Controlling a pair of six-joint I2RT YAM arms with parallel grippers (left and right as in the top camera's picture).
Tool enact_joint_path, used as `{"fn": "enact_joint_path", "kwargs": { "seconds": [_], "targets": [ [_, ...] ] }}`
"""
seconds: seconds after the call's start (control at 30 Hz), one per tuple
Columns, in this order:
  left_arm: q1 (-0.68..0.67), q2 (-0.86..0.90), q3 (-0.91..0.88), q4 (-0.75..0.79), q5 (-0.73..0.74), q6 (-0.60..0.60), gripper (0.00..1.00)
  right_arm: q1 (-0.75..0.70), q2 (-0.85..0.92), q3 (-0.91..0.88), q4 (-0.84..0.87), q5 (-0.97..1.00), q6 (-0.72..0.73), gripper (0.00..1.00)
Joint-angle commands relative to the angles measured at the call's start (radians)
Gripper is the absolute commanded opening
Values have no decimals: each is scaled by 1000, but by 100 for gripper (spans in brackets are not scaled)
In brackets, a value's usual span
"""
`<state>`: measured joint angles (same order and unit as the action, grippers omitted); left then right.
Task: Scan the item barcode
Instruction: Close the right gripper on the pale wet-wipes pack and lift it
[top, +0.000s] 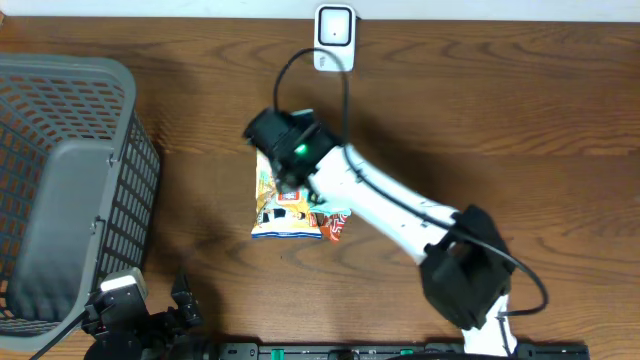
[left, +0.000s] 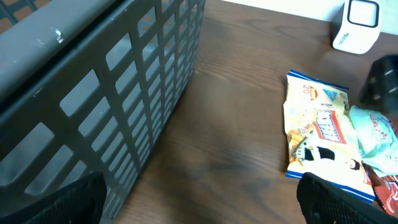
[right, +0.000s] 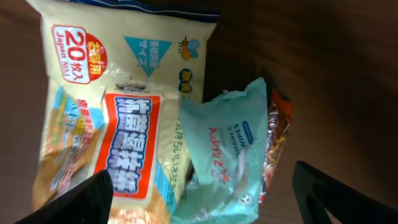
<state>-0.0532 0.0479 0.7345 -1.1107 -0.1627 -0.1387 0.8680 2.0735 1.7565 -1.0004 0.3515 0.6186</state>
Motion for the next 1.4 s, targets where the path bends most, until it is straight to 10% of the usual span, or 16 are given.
{"fn": "enact_joint_path", "kwargs": {
  "seconds": [0.0,0.5,0.73,1.37],
  "targets": [
    [3,-2,5,2,-3,-9,98,29,98,-16,2,200,105,86],
    [3,-2,5,2,-3,-9,98,11,285,-15,-6,222,137,45],
    [3,-2,5,2,-3,-9,98,8,260,66,-130,222,136,63],
    [3,-2,5,2,-3,-9,98,-15,229,72,-271,220,191,63]
  ]
}}
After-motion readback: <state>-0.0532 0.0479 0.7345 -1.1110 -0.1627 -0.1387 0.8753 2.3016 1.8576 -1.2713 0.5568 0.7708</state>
